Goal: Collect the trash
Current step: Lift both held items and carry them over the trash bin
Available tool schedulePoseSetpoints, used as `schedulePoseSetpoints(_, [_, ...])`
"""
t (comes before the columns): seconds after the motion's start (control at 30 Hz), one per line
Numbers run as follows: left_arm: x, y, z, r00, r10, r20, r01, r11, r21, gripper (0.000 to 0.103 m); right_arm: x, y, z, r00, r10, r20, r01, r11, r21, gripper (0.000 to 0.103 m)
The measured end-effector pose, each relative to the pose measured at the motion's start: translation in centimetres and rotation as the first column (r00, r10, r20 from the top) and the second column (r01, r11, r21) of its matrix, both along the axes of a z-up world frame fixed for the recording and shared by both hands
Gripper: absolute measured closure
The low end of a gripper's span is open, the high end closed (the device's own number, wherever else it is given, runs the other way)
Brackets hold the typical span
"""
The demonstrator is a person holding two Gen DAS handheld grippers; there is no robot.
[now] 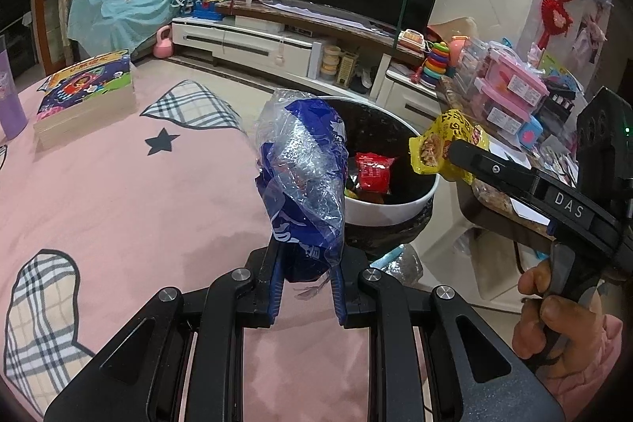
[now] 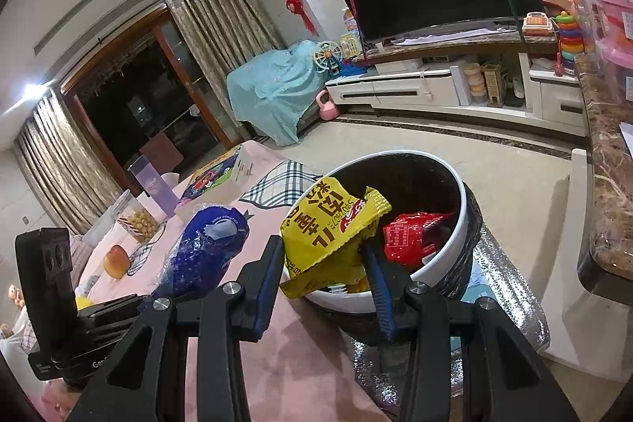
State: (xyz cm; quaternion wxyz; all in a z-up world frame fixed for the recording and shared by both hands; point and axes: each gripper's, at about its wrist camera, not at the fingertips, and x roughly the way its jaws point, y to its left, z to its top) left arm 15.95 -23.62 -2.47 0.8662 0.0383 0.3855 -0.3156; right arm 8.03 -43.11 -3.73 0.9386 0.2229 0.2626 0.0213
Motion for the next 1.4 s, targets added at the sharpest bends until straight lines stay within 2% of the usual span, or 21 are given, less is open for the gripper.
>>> schedulePoseSetpoints(0.77, [3.1,-3.7,-0.5,0.999,-0.039,-0.028,0.04,0.999,0.035,0.085,3.2,-1.9,-0.5,0.998,-0.006,-0.06,0.004,0.999,-0.041,0.061])
schedulePoseSetpoints(1.4, [4.3,-7.1,-0.6,0.997,-0.07,-0.022,0.071,0.995,0.075,0.084,3.9,-3.4,-0.5,0.996,-0.027,-0.081,0.023,0.998,-0.058,0.06])
